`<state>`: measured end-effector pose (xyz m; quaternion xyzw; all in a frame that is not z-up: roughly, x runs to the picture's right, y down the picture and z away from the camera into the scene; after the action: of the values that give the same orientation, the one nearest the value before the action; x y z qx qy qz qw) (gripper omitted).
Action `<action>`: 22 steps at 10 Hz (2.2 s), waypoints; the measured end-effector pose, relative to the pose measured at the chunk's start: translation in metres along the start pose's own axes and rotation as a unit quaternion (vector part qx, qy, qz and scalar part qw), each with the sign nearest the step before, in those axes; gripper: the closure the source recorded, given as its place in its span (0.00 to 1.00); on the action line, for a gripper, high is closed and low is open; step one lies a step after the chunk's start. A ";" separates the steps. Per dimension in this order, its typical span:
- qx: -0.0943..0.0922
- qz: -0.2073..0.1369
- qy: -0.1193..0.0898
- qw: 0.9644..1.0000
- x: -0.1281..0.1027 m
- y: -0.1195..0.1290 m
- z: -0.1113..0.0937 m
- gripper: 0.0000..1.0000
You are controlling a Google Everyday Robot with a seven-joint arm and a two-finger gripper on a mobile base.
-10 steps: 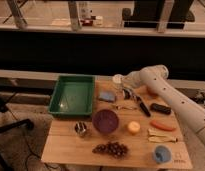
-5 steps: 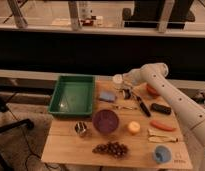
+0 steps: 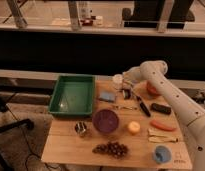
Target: Place towel in paper cup
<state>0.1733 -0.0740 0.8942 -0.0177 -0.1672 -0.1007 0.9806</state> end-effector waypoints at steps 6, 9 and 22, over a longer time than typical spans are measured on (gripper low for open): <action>0.026 -0.010 -0.006 1.000 -0.018 -0.023 -0.005 0.95; 0.035 -0.016 -0.012 0.999 -0.021 -0.029 -0.004 0.95; 0.044 -0.050 -0.066 0.996 -0.058 -0.060 0.007 0.95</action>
<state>0.1054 -0.1216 0.8817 0.0272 -0.2370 -0.1408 0.9609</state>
